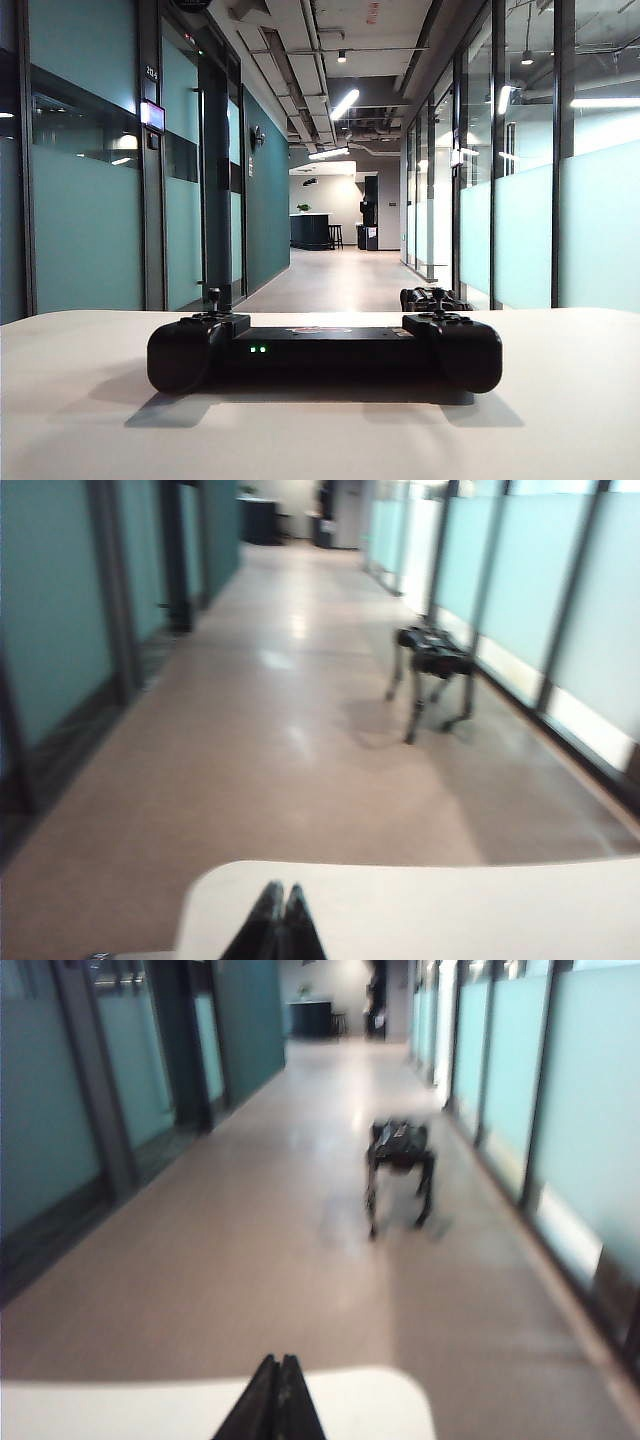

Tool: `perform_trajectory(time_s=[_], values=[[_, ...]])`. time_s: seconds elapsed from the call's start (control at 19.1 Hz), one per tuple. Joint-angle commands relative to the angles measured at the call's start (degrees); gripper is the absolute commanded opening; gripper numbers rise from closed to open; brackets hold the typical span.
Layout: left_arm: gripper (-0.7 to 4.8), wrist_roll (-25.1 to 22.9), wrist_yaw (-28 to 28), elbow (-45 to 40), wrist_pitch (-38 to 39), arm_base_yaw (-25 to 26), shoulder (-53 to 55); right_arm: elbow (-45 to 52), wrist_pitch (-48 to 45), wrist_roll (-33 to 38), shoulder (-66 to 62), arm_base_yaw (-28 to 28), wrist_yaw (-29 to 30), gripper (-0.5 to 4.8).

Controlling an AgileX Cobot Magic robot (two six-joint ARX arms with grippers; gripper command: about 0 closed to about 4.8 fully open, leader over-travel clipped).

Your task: Push the left joystick on the remote control sitting on the white table forward to make the robot dog walk in a straight line until it approaches the door.

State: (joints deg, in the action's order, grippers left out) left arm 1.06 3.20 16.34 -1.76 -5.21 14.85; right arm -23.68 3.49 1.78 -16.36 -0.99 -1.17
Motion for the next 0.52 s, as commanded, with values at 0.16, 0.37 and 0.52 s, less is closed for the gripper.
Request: perform_trajectory(time_s=[0.16,0.37,0.52], values=[[-0.05,4.4,5.4,7.3,-0.5,-0.1,10.3,-12.7,8.0,4.7,-12.9,-0.7,1.3,-0.03],[-0.05,5.4,7.1,14.4,2.3,-2.7,18.1,-19.3,10.6,4.7,-20.7,-8.0,1.2,-0.04],[-0.05,5.9,6.9,19.0,5.6,-6.7,23.3,-22.4,15.3,6.3,-26.4,-17.5,-4.5,-0.04]])
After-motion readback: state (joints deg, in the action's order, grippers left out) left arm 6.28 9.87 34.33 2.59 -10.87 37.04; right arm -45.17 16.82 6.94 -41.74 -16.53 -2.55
